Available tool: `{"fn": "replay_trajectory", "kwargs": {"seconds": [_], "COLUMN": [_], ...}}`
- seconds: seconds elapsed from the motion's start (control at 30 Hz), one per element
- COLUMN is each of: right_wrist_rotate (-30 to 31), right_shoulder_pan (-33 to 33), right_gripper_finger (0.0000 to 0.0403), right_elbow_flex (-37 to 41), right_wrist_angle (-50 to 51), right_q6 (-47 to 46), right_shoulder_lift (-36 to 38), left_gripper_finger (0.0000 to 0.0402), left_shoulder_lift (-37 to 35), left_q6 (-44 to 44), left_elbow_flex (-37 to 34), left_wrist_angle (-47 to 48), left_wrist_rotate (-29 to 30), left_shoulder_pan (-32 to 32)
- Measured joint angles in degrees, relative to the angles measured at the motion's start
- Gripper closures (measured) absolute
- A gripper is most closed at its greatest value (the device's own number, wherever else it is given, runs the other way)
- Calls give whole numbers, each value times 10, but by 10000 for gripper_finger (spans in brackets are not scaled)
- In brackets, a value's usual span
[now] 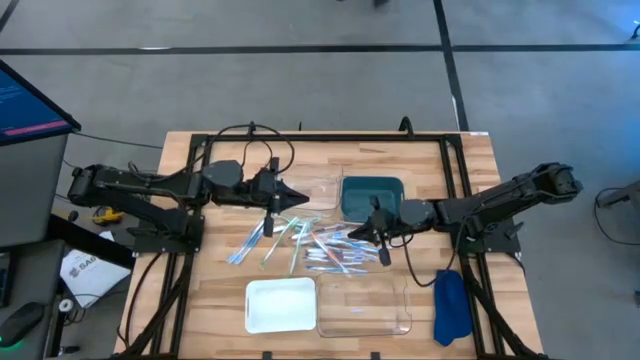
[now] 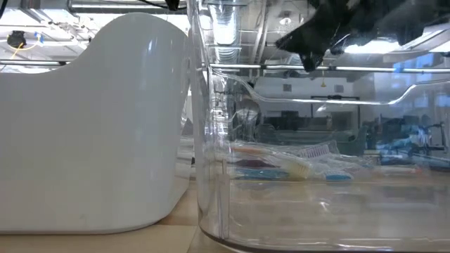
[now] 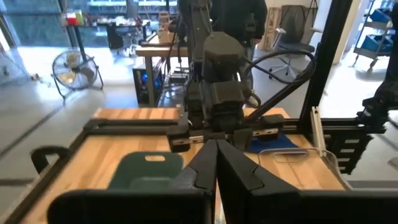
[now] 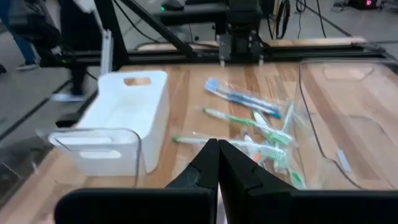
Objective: Pick & Place Toothbrushes
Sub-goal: Put the orange toothbrush into the white bin
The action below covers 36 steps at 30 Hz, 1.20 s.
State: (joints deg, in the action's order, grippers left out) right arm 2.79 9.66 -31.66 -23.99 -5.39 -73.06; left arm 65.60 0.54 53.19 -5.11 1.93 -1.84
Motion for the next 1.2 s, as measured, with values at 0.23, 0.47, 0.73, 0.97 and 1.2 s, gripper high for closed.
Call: {"fn": "replay_trajectory", "kwargs": {"seconds": [0.23, 0.47, 0.73, 0.97, 1.2], "right_wrist_rotate": [1, 1, 0, 0, 0], "right_shoulder_pan": [-21, -34, -33, -29, -12], "right_gripper_finger": [403, 403, 403, 403, 403], "right_elbow_flex": [0, -9, -15, -15, -15], "right_wrist_angle": [-44, -49, -52, -52, -66], "right_q6": [0, 0, 29, 28, 28], "right_shoulder_lift": [-53, -69, -68, -68, -68], "left_gripper_finger": [399, 399, 399, 399, 399], "left_shoulder_lift": [0, 0, 0, 0, 0], "left_q6": [44, 79, 135, 165, 180], "left_elbow_flex": [-11, -25, -45, -52, -52], "left_wrist_angle": [0, 4, 11, 16, 28], "left_wrist_rotate": [0, 0, -2, -2, 2], "left_shoulder_pan": [0, -1, -1, -5, -29]}}
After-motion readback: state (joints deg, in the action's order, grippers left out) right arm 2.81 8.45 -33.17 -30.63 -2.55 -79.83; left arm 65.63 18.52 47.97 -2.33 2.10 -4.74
